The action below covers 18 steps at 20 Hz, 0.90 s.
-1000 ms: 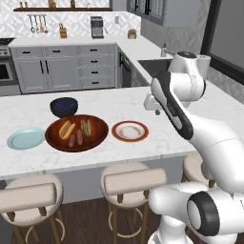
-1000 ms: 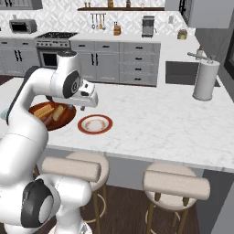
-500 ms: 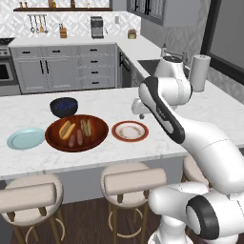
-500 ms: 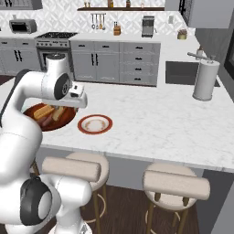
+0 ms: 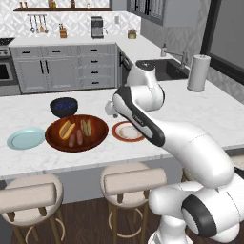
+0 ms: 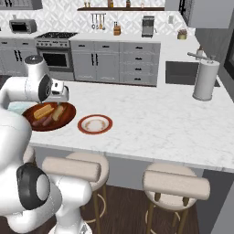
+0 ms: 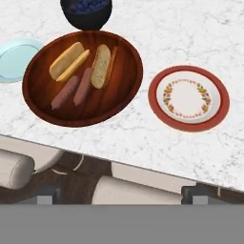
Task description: Place one bun and one sausage from the bowl on each plate.
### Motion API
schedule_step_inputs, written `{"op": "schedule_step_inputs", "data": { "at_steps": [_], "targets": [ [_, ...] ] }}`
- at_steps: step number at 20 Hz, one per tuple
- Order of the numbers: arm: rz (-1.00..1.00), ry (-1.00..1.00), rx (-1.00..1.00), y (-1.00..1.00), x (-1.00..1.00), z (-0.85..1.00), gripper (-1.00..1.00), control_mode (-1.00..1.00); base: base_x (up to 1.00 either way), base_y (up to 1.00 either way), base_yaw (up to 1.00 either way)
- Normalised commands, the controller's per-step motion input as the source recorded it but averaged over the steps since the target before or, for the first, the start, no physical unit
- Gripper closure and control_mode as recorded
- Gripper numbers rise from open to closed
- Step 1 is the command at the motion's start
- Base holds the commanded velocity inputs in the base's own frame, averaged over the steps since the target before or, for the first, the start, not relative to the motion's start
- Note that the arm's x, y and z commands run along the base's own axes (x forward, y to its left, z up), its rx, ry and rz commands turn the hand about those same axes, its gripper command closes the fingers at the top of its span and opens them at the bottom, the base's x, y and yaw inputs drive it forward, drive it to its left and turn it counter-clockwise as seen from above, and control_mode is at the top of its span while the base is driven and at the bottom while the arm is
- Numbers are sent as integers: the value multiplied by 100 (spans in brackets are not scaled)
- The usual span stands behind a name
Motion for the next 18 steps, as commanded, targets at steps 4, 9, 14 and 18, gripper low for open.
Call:
{"op": "schedule_step_inputs", "data": {
  "at_steps": [4,9,14,18],
  "targets": [
    [12,-16,11,66,62,0,-100,-100,0,0,0],
    [11,-4,1,46,87,0,-100,-100,0,0,0],
    [4,-1,0,21,60,0,-100,-100,0,0,0],
    [2,-1,0,29,48,0,-100,-100,0,0,0]
  ]
}}
